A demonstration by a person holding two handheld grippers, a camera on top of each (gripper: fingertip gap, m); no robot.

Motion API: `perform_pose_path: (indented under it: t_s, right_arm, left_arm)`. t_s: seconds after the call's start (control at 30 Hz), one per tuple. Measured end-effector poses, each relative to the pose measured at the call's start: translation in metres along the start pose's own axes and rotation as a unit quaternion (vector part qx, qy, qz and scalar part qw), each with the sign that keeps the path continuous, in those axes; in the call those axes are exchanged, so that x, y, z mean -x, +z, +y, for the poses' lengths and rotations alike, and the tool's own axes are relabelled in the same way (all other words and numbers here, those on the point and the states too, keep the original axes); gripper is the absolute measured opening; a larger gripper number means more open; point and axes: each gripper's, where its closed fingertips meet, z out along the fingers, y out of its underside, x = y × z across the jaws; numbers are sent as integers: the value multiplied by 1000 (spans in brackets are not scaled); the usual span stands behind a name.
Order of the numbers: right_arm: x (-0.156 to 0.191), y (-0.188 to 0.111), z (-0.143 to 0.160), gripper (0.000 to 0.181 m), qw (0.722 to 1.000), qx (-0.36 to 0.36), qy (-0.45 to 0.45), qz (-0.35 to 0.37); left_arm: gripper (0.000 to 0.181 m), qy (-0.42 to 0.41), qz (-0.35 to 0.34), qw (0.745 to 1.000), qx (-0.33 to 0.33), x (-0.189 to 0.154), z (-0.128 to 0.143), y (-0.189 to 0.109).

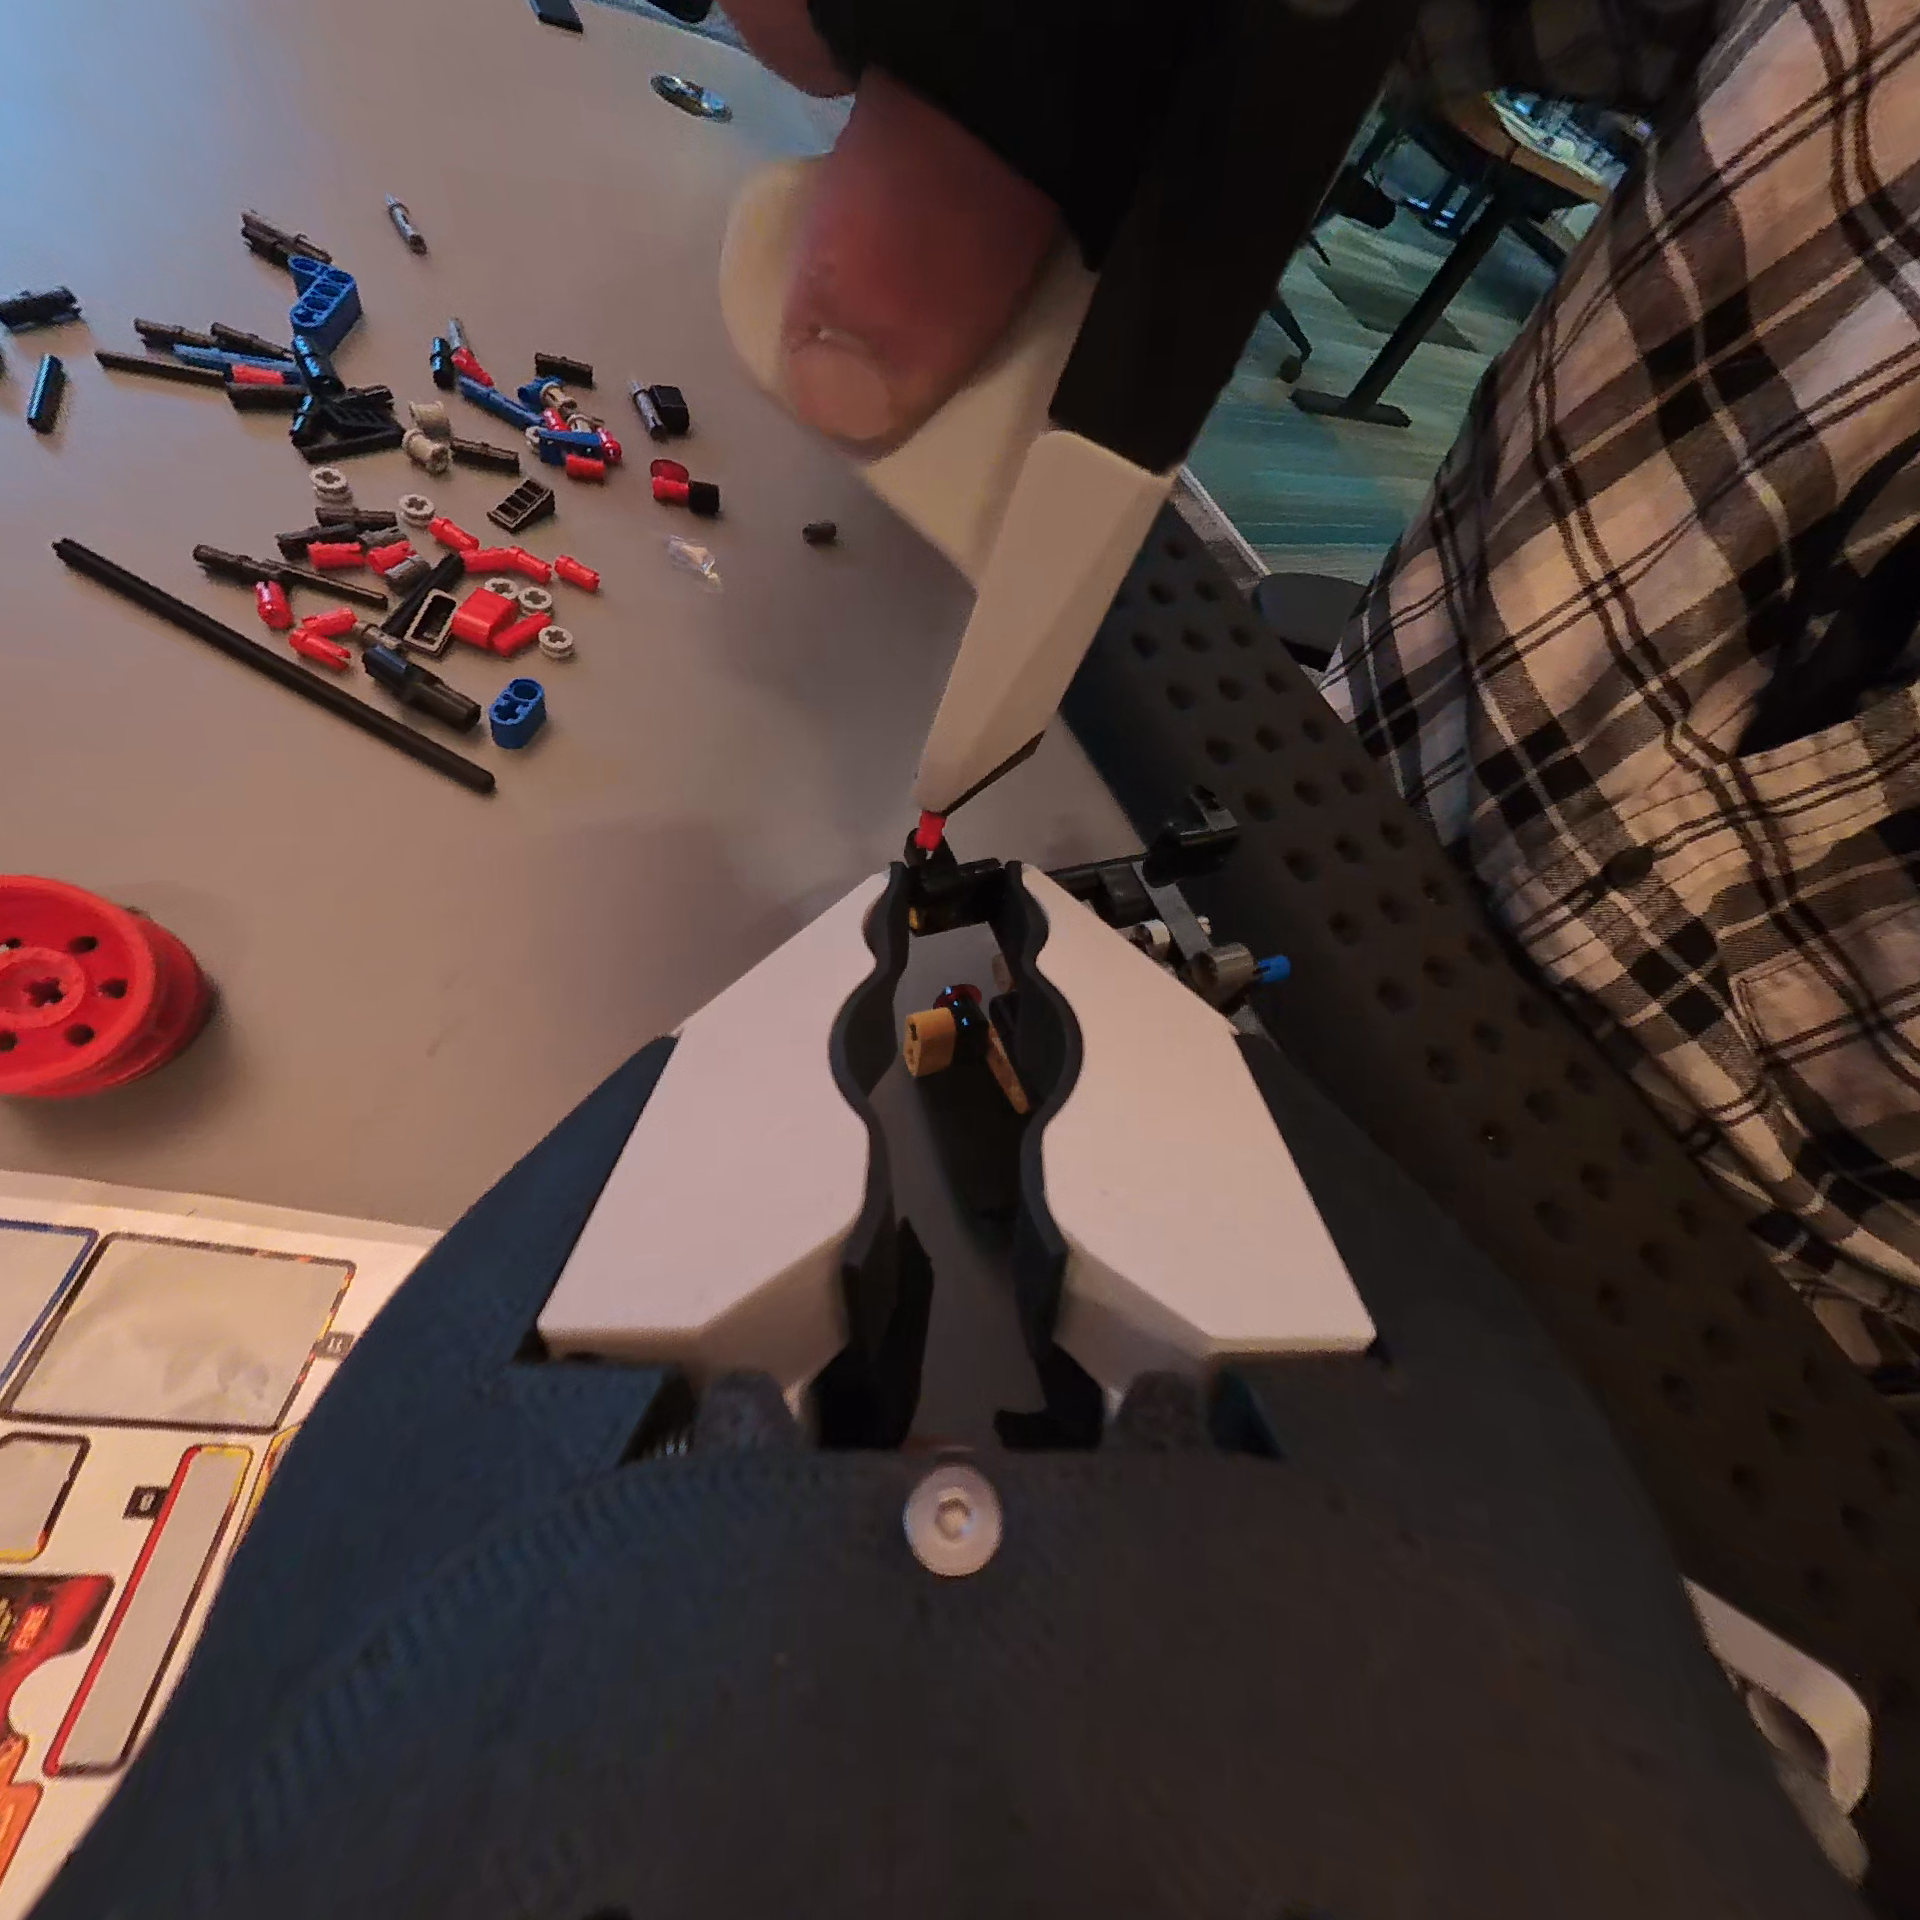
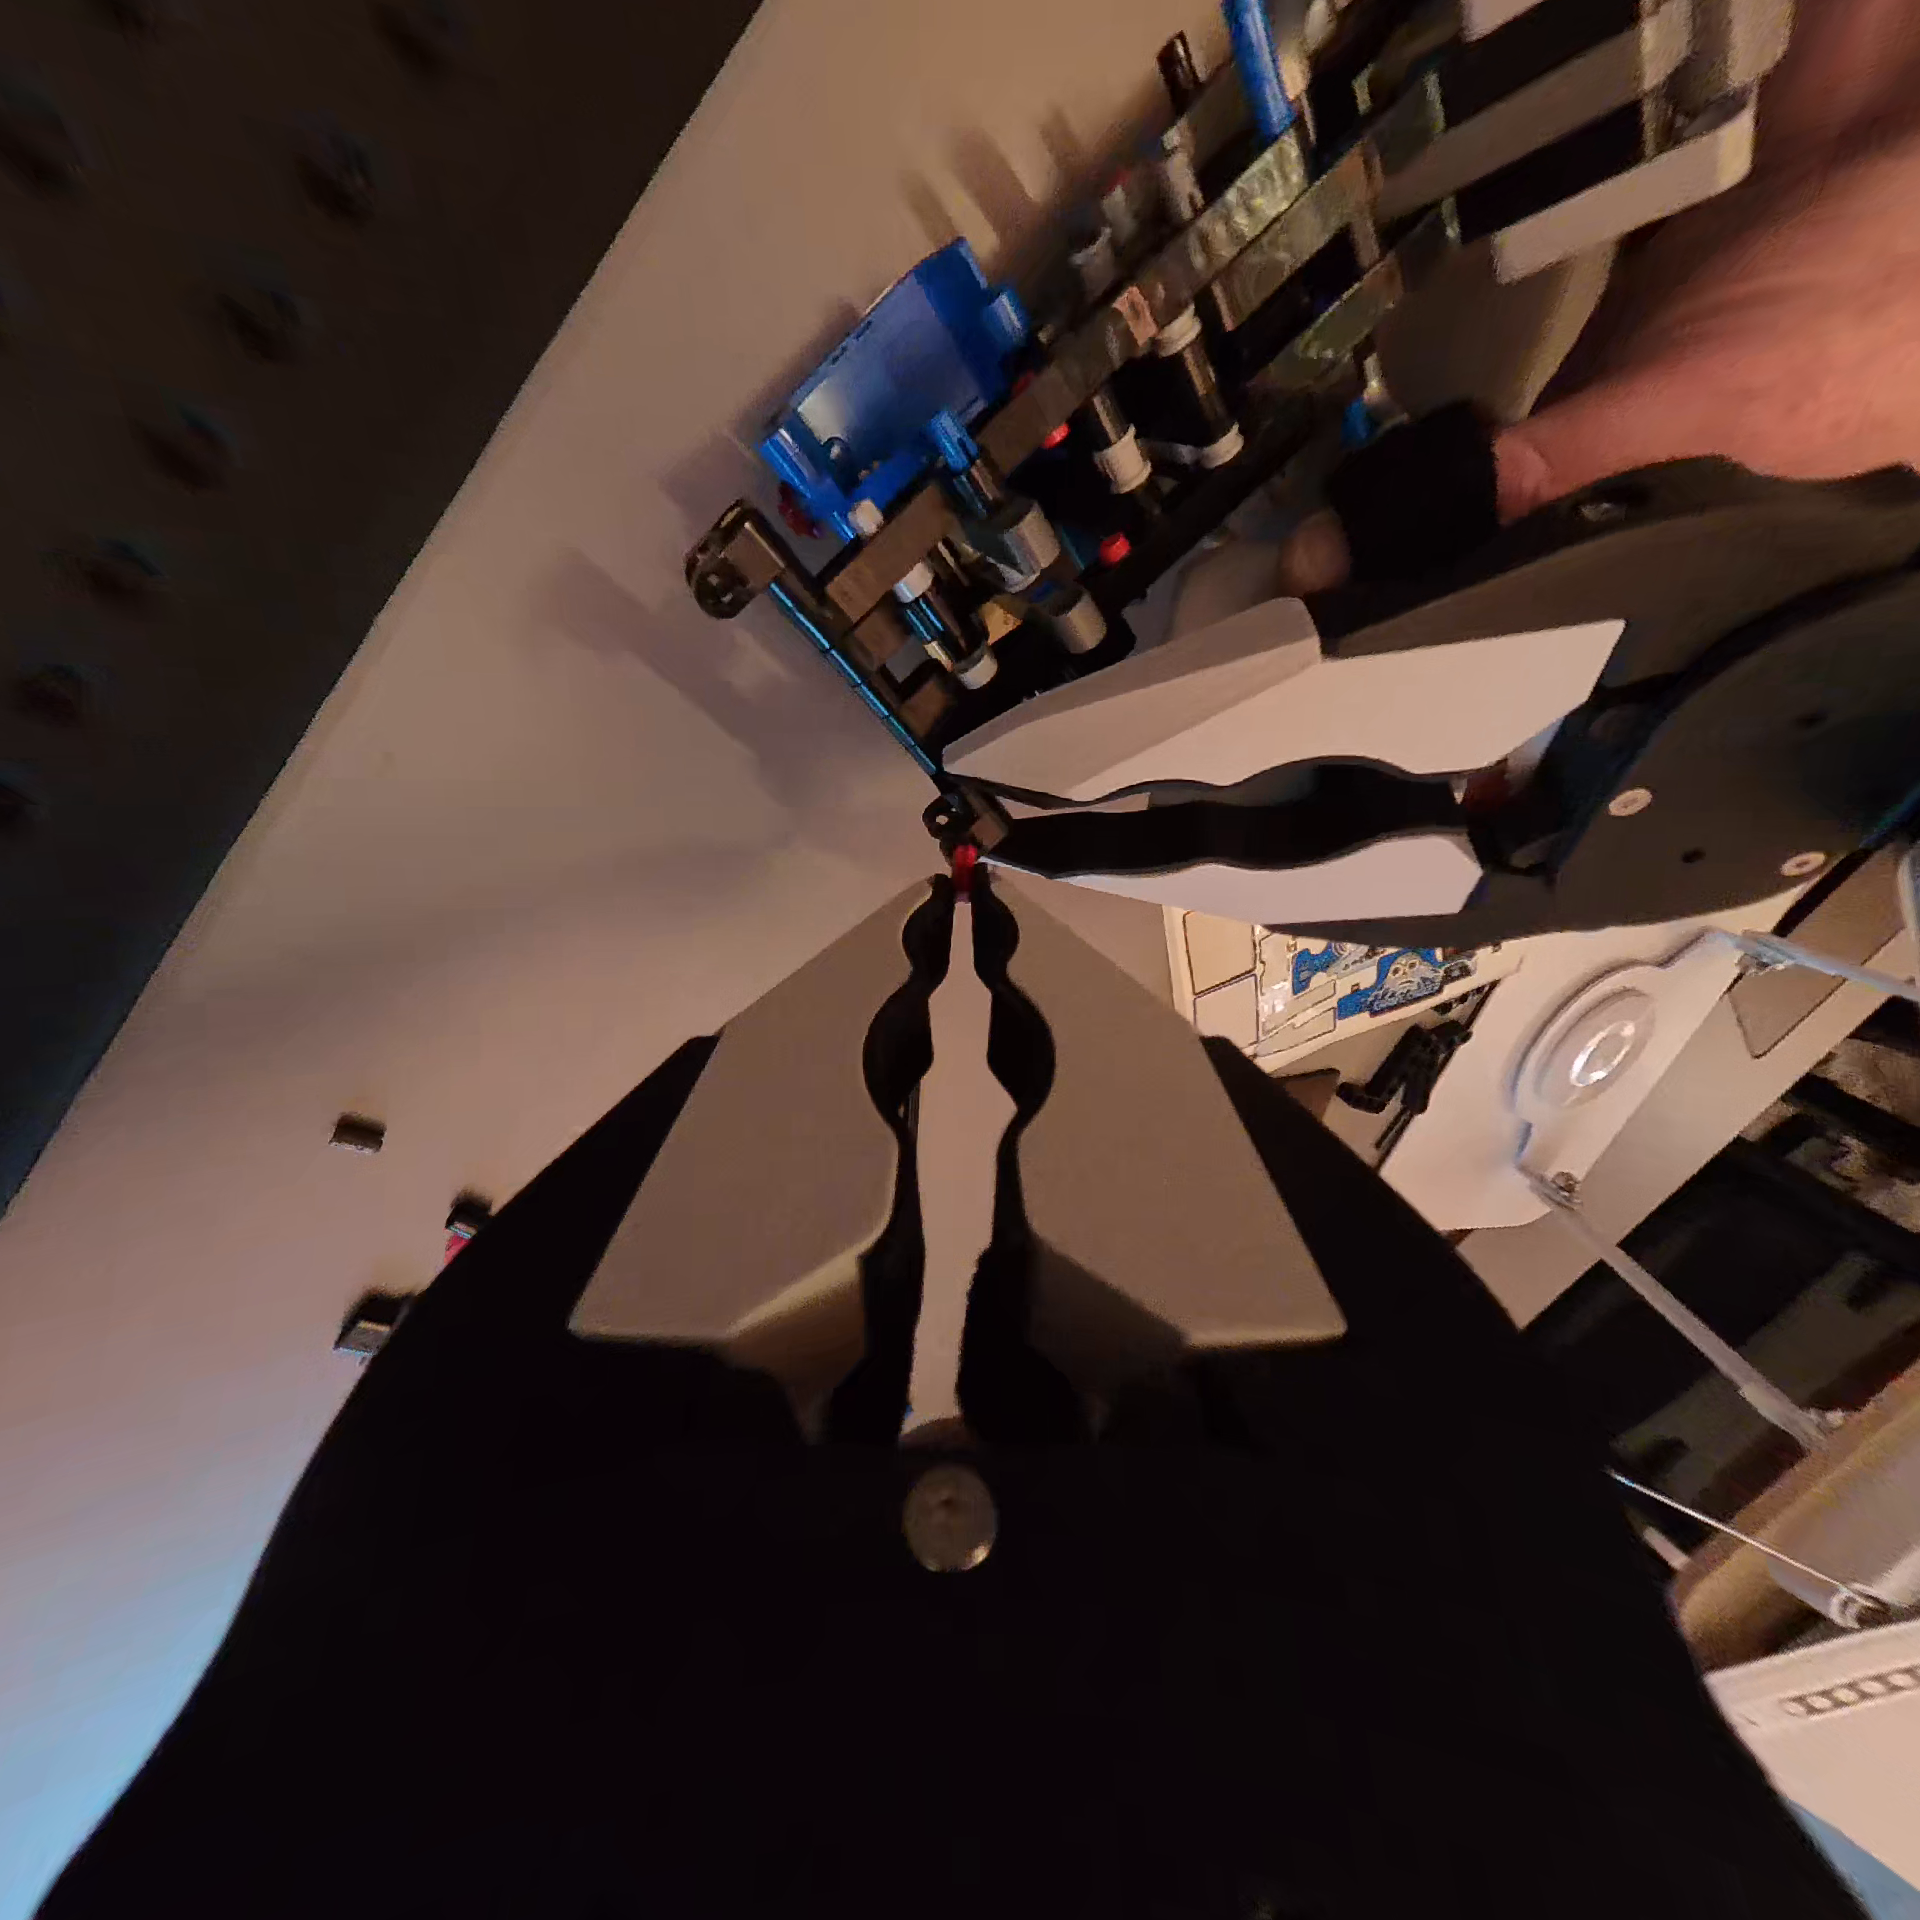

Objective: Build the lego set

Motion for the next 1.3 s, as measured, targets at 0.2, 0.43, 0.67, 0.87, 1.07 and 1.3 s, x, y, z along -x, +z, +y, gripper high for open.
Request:
perform_pose_path:
  t_s: [0.2, 0.43, 0.67, 0.87, 1.07, 1.3]
  right_arm:
    - [9, -5, -11, 1, 1000, -5, -18, -3]
    - [12, -5, -17, 1, 1000, -19, -14, -14]
    - [15, -5, -20, 1, 999, -26, -14, -26]
    - [16, -6, -24, 1, 998, -40, -14, -39]
    - [17, -6, -27, 1, 997, -57, -9, -50]
    - [22, -7, -35, 1, 993, -94, 4, -68]
  left_arm:
    - [15, 23, 8, 1000, 5, -8, 0, 5]
    - [15, 36, 11, 999, 8, -13, 0, 8]
    - [14, 46, 8, 999, 11, -16, 1, 9]
    - [14, 56, 10, 998, 11, -19, 1, 10]
    - [14, 60, 14, 998, 15, -22, 2, 11]
    - [14, 71, 27, 997, 21, -30, 4, 14]
